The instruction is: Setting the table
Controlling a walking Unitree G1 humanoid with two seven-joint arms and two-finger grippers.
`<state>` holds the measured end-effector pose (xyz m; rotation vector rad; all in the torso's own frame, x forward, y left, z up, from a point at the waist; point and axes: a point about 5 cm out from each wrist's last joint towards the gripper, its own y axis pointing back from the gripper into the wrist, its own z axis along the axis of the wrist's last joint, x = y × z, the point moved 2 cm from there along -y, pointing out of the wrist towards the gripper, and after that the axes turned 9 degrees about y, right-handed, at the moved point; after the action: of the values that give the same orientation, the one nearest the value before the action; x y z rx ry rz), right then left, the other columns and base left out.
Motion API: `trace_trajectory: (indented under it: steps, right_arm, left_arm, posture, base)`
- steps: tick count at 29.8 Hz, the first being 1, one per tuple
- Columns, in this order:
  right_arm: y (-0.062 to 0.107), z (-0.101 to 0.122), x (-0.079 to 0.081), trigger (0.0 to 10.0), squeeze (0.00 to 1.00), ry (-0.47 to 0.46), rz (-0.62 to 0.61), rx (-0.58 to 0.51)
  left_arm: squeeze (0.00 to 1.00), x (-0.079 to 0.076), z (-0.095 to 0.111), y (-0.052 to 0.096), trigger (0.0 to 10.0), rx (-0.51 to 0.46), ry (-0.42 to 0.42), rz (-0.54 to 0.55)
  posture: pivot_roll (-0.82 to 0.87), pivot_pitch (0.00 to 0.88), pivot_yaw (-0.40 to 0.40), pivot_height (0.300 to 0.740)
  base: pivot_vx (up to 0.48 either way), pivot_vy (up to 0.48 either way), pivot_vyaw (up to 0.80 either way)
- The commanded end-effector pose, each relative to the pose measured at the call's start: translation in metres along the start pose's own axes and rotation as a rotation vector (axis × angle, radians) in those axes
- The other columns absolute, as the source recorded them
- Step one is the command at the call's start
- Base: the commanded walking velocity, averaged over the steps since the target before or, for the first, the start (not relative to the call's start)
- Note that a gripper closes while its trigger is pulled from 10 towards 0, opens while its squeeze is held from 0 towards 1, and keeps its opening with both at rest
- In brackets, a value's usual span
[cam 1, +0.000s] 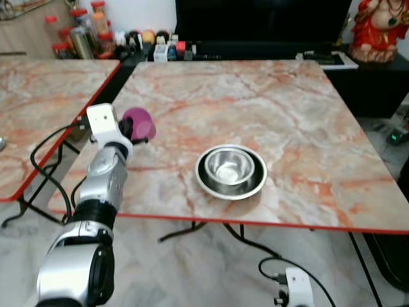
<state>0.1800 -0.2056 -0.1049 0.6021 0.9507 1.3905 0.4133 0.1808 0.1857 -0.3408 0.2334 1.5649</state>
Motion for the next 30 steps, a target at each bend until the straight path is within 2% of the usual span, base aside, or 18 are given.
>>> trace_trajectory:
  steps: [1,7,11,12,15,19,23,28,30]
  right_arm:
    - [-0.001,0.006,0.005,10.0,0.00,-0.016,0.017,-0.013]
    - [-0.001,0.008,0.005,10.0,0.00,-0.002,0.013,-0.017]
    - [-0.001,0.007,0.004,10.0,0.00,0.004,0.010,-0.011]
    - [-0.001,0.006,0.004,10.0,0.00,0.010,0.011,-0.007]
    - [-0.001,0.005,0.004,10.0,0.00,0.015,0.012,-0.005]
    - [-0.001,0.004,0.006,10.0,0.00,0.019,0.016,-0.005]
    - [-0.001,0.004,0.006,10.0,0.00,0.020,0.018,-0.003]
    - [0.001,-0.007,0.007,10.0,0.00,0.024,0.022,0.021]
    - [0.002,-0.011,0.009,10.0,0.00,0.022,0.023,0.027]
  left_arm:
    - [0.00,0.003,0.008,-0.001,10.0,-0.012,-0.018,-0.002]
    - [0.00,0.000,0.009,-0.001,10.0,-0.012,-0.020,-0.025]
    - [0.00,-0.007,0.006,0.001,10.0,0.013,-0.012,-0.080]
    - [0.00,-0.013,0.000,0.003,10.0,0.048,0.002,-0.128]
    - [0.00,-0.017,-0.007,0.005,10.0,0.092,0.029,-0.168]
    - [0.00,-0.023,-0.014,0.007,10.0,0.144,0.007,-0.204]
    - [0.00,-0.026,-0.014,0.006,10.0,0.153,-0.011,-0.218]
    - [0.00,-0.039,-0.022,-0.003,10.0,0.236,-0.047,-0.190]
    - [0.00,-0.053,-0.027,-0.005,10.0,0.280,-0.053,-0.210]
  posture:
    - [-0.04,0.000,0.022,0.702]
    - [-0.04,0.000,0.016,0.693]
    - [-0.03,0.000,0.012,0.693]
    - [-0.03,0.000,0.006,0.693]
    - [-0.02,0.000,0.007,0.693]
    - [-0.02,0.000,0.003,0.693]
    - [-0.02,0.000,0.003,0.693]
    - [-0.02,0.000,0.006,0.693]
    - [-0.02,0.000,0.012,0.693]
  base:
    - [0.337,0.000,0.00]
    - [0.337,0.000,0.00]
    - [0.314,0.000,0.00]
    - [0.000,0.000,0.00]
    - [0.000,0.000,0.00]
    - [0.000,0.000,0.00]
    - [0.000,0.000,0.00]
    - [0.000,0.000,0.00]
    - [0.000,0.000,0.00]
